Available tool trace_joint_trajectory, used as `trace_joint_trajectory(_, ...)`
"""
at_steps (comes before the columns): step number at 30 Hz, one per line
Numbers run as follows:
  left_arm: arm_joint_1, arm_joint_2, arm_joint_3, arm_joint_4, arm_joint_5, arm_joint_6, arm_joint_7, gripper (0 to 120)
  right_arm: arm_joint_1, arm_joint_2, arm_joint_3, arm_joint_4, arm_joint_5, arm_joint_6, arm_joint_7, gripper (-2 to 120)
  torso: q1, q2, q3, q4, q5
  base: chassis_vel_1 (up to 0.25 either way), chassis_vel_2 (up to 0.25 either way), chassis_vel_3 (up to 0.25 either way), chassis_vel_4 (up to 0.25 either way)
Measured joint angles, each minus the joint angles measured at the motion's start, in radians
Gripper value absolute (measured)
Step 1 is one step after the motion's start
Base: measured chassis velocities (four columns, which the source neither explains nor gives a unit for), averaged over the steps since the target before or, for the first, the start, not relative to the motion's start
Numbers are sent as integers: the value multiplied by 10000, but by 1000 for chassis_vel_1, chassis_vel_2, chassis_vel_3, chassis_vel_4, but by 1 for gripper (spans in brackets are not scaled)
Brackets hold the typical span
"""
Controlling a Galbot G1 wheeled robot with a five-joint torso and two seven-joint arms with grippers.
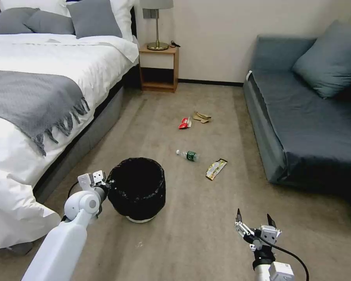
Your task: Pick up the trash bin, then pick up the garbage on the floor and place it into the trash bin.
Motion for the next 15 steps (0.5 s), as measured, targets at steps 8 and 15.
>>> trace_joint_trajectory(8,447,291,-263,-669,586,-353,283,4,-40,-35,-140,-59,5,18,-90,100,0,0,0,0,0,0,0,0,0)
trace_joint_trajectory(15,1359,651,-884,-1240,2814,-1255,1148,4,-24,36,-431,-169,154,250,-306,100,0,0,-1,2,-1,0,0,0,0)
